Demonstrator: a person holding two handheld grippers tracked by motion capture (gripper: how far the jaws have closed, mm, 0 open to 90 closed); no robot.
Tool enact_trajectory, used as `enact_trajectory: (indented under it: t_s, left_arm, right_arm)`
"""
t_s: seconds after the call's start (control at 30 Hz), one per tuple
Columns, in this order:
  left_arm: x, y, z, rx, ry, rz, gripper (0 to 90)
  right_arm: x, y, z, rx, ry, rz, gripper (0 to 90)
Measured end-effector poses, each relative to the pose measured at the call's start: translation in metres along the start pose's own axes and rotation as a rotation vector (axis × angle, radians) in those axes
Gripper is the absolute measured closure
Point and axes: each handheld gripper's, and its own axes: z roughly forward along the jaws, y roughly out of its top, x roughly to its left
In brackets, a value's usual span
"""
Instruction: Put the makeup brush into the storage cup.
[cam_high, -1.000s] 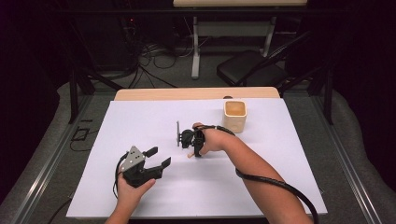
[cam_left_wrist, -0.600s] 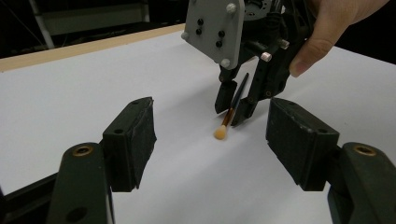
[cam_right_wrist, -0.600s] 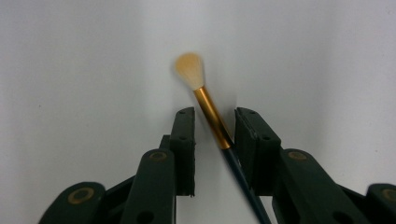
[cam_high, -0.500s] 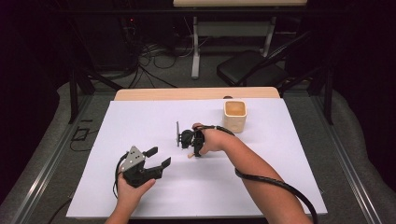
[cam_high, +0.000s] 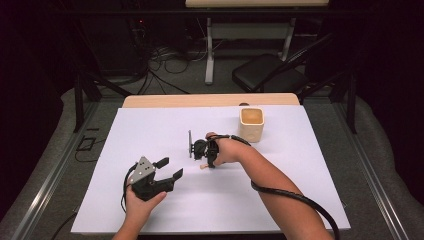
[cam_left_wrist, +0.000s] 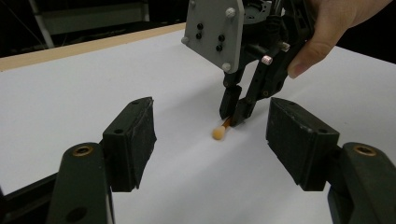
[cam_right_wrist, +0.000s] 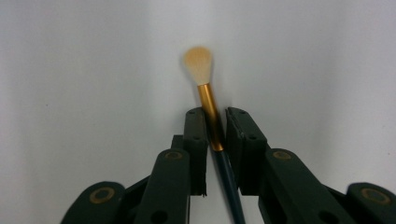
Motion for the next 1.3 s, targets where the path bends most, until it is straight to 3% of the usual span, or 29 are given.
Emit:
enact_trajectory:
  t_s: [0.13, 1.3]
  left_arm:
    - [0.0, 0.0, 0.0, -0.001, 0.0, 0.0, 32.9]
    - [-0.001, 0.0, 0.001, -0.002, -0.002, -0.003, 32.9]
  right_arm:
    - [0.001, 0.0, 0.0, 0.0, 0.013, 0.002, 83.2]
    - [0.003, 0.0, -0.019, 0.028, 0.014, 0.01, 83.8]
